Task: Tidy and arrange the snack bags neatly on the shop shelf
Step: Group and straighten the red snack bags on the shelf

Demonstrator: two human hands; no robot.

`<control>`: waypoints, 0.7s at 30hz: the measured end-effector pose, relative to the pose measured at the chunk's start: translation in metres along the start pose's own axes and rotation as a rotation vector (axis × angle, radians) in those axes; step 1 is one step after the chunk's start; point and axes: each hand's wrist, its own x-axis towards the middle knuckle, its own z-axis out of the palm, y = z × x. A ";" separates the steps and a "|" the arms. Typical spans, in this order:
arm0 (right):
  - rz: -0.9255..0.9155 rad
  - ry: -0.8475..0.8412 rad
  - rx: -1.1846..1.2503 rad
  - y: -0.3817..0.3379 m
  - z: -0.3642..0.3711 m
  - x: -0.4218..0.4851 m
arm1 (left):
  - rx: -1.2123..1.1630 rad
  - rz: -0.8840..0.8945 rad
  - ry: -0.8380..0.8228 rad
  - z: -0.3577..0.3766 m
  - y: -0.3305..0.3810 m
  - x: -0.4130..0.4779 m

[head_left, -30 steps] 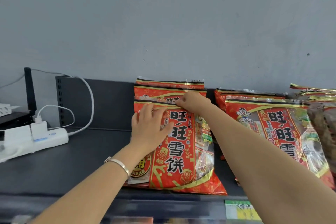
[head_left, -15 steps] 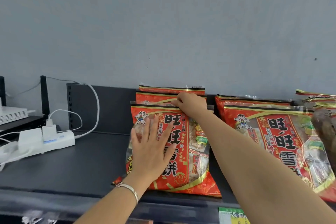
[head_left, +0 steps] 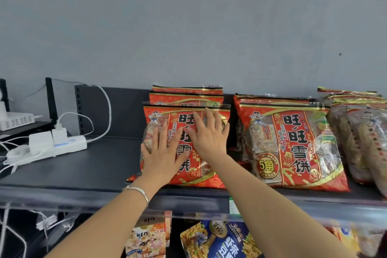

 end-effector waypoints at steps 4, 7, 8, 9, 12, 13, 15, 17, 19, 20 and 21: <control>-0.048 -0.022 -0.017 0.004 -0.012 -0.025 | -0.014 0.053 -0.045 -0.022 -0.003 -0.003; -0.148 -0.055 -0.064 0.009 -0.013 -0.045 | 0.013 0.094 -0.088 -0.028 -0.013 -0.010; -0.182 -0.095 -0.076 0.010 -0.010 -0.050 | 0.034 0.096 -0.115 -0.027 -0.015 -0.013; -0.203 -0.143 -0.082 0.011 -0.006 -0.053 | 0.059 0.093 -0.130 -0.026 -0.015 -0.016; -0.203 -0.213 -0.080 0.011 0.004 -0.051 | 0.095 0.053 -0.066 -0.021 -0.006 -0.022; -0.208 -0.219 -0.084 0.011 0.006 -0.050 | 0.094 0.042 -0.037 -0.020 -0.003 -0.024; -0.229 -0.229 -0.096 0.011 0.009 -0.048 | 0.109 0.039 0.001 -0.018 0.001 -0.027; -0.248 -0.245 -0.106 0.012 0.011 -0.047 | 0.130 0.036 0.021 -0.016 -0.001 -0.029; -0.259 -0.251 -0.116 0.013 0.013 -0.046 | 0.132 0.025 0.024 -0.014 -0.003 -0.030; -0.261 -0.251 -0.124 0.012 0.014 -0.046 | 0.133 0.022 0.020 -0.014 -0.004 -0.030; -0.260 -0.249 -0.134 0.012 0.014 -0.046 | 0.134 0.026 0.015 -0.013 -0.004 -0.030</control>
